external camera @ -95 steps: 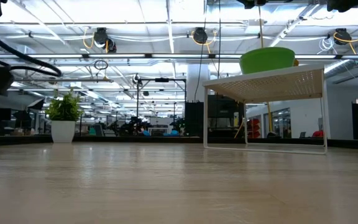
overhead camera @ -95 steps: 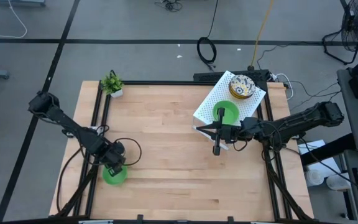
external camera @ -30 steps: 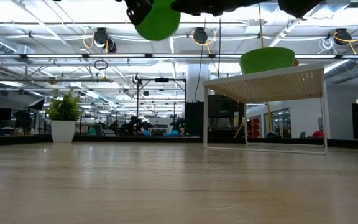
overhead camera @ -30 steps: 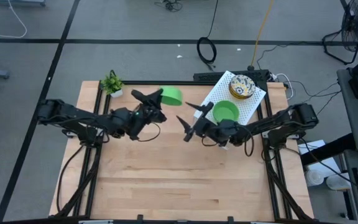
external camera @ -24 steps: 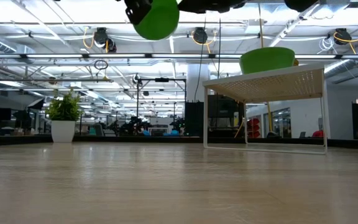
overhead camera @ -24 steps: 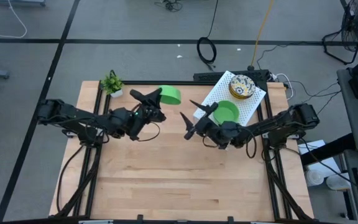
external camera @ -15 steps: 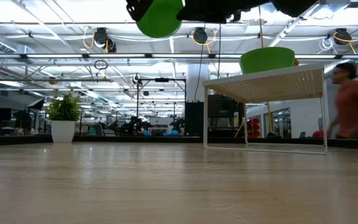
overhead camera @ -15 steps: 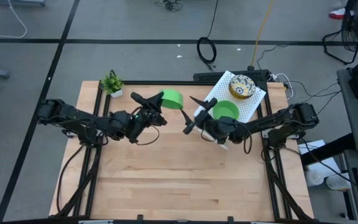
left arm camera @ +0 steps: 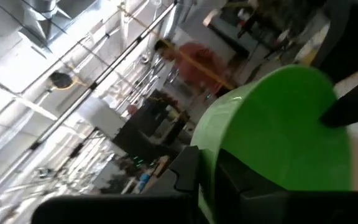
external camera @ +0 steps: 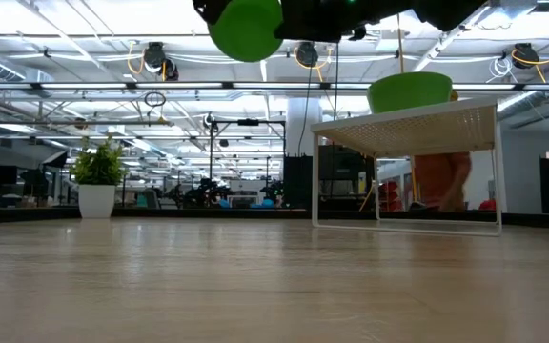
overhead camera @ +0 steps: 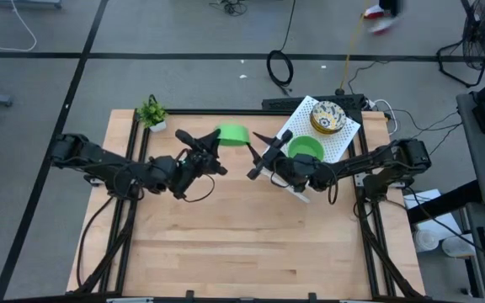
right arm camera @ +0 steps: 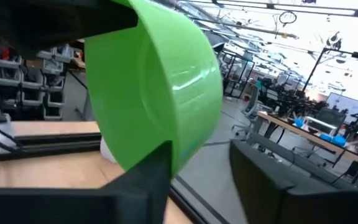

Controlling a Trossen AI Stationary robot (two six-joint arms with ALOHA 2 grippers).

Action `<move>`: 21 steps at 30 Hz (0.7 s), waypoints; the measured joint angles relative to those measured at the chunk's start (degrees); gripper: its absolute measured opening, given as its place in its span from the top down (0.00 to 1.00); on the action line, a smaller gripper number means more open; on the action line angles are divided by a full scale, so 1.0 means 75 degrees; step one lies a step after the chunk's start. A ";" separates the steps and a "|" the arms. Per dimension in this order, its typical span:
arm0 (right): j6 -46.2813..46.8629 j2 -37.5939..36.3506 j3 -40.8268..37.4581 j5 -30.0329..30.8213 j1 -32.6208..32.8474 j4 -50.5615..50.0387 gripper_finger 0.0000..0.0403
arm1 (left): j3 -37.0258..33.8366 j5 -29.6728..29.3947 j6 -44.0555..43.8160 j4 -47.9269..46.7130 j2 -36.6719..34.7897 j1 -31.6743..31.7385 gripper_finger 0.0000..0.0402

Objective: Pick & Place Mini bowls
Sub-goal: Stack the green bowl on top of the other green bowls on the shelf

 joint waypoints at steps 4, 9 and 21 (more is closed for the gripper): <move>-0.0098 0.0000 -0.0003 -0.0271 -0.0008 -0.0003 0.83 | -0.0001 0.0535 -0.1392 -0.0586 -0.0006 -0.0181 0.88; -0.0133 -0.0015 -0.0003 -0.0372 -0.0040 0.0006 0.97 | -0.0001 0.0959 -0.2601 -0.1151 -0.0017 -0.0345 0.81; -0.0337 -0.0009 -0.0003 -0.0701 -0.0023 -0.0067 1.00 | -0.0010 0.1077 -0.3133 -0.1324 0.0012 -0.0615 0.60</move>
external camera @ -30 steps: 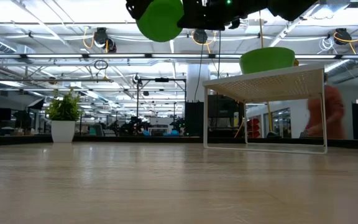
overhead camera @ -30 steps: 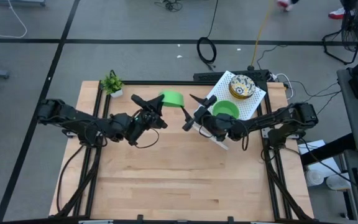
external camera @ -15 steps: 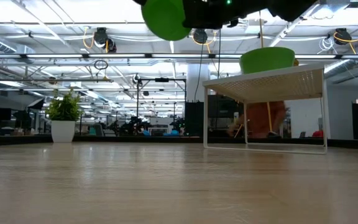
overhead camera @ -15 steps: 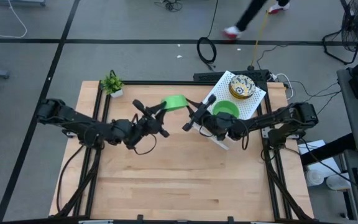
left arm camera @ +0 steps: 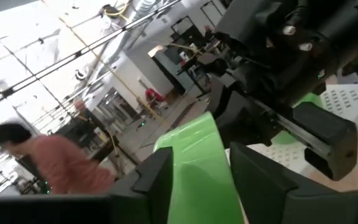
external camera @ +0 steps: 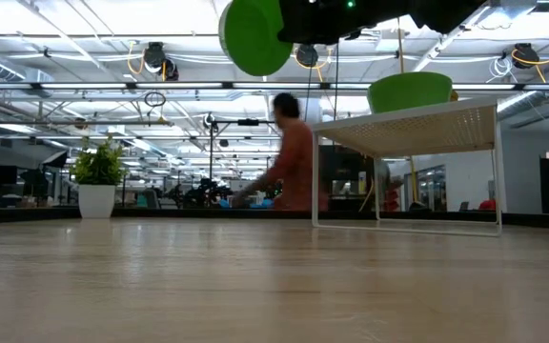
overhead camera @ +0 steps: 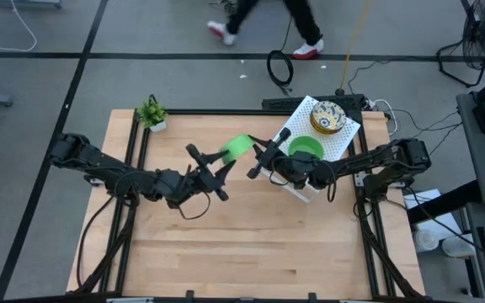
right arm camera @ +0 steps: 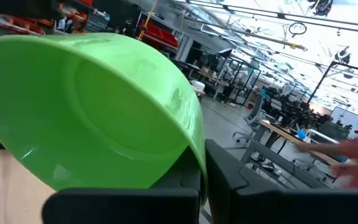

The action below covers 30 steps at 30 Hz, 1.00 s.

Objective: Pick & Place Mini bowls
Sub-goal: Stack the green bowl on top of the other green bowls on the shelf

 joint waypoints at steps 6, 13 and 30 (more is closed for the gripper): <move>0.0006 0.0006 0.0000 0.0030 0.0000 -0.0049 1.00 | 0.0245 -0.1258 -0.0395 -0.0504 -0.0065 -0.0169 0.43; -0.0015 0.0006 0.0000 0.0052 0.0009 -0.0082 1.00 | 0.0917 -0.2268 -0.1298 -0.3215 -0.0263 -0.0838 0.31; 0.0009 0.0006 -0.0003 0.0457 0.0009 -0.0341 1.00 | 0.0787 0.4384 -0.4765 -0.8605 -0.3036 -0.0395 0.37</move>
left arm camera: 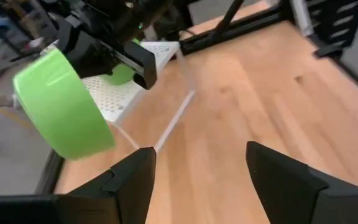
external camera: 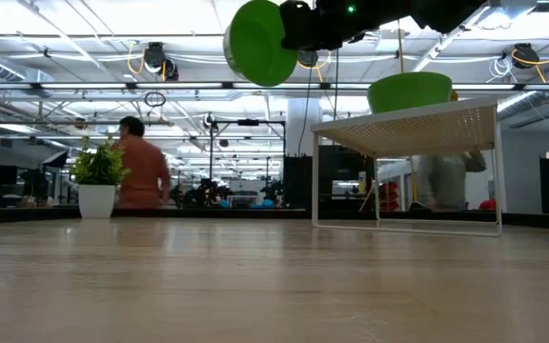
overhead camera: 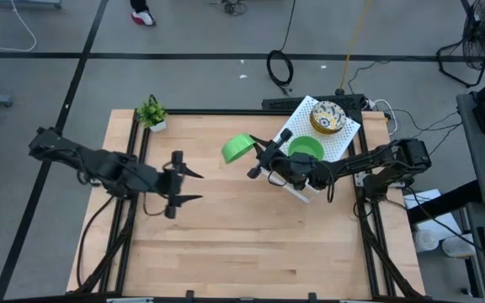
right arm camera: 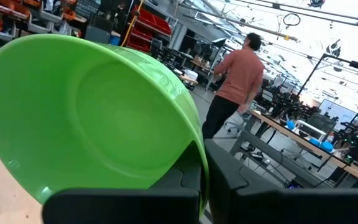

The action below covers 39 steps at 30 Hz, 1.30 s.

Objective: Pick & Place Mini bowls
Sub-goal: Stack the green bowl on top of the other green bowls on the shelf

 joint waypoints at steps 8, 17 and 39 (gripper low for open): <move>0.0020 -0.0004 0.0000 -0.0039 0.0000 -0.0050 1.00 | -0.2175 0.0391 -0.0143 0.1395 -0.2253 0.0375 0.34; -0.0286 -0.0766 0.0725 -0.0412 -0.0112 -0.1400 1.00 | -0.4469 0.0407 -0.0433 0.2772 -0.4465 0.0438 0.37; 0.4818 -0.0991 0.7198 -0.4732 -0.2794 -1.4575 1.00 | -0.4885 0.0385 -0.0795 0.2685 -0.4990 0.0438 0.34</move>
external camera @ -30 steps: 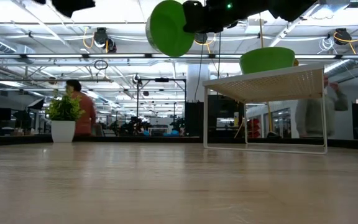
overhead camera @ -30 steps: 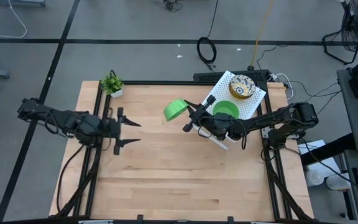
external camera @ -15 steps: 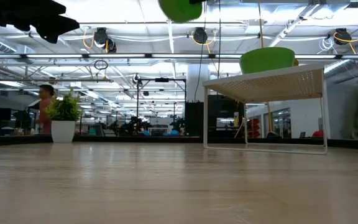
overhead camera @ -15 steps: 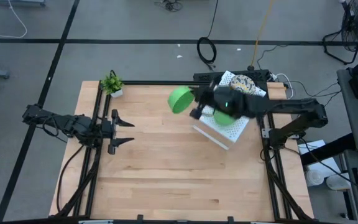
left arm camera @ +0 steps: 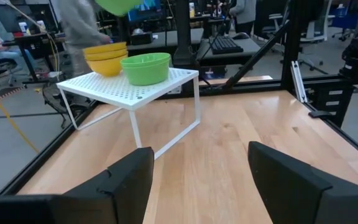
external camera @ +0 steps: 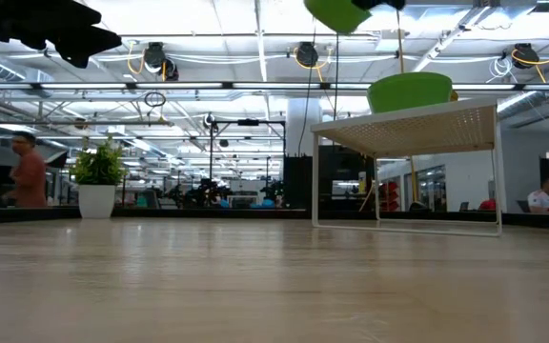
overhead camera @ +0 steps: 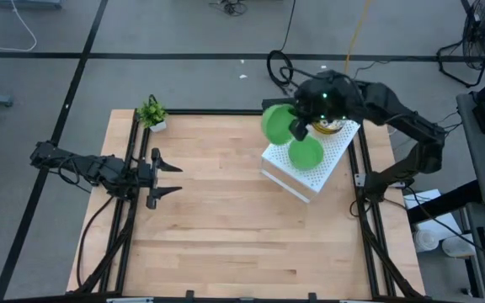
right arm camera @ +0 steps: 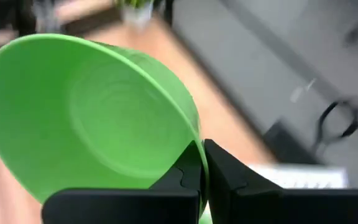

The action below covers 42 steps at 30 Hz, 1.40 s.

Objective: Pick & Place Mini bowls
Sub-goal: Stack the green bowl on top of the other green bowls on the shelf

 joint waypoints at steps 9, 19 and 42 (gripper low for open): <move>0.0274 0.0111 -0.0012 -0.1373 -0.1036 -0.3351 1.00 | 0.0000 -0.0003 -0.0038 -0.0230 0.0003 0.0000 0.36; 0.0437 0.0102 -0.0265 -0.1689 -0.1126 -0.3329 1.00 | 0.0000 -0.0003 -0.0239 -0.0355 0.0003 0.0000 0.37; 0.0410 0.0105 -0.1673 -0.1700 -0.1117 -0.2940 0.99 | 0.0000 -0.0003 -0.0291 -0.0405 0.0003 0.0000 0.37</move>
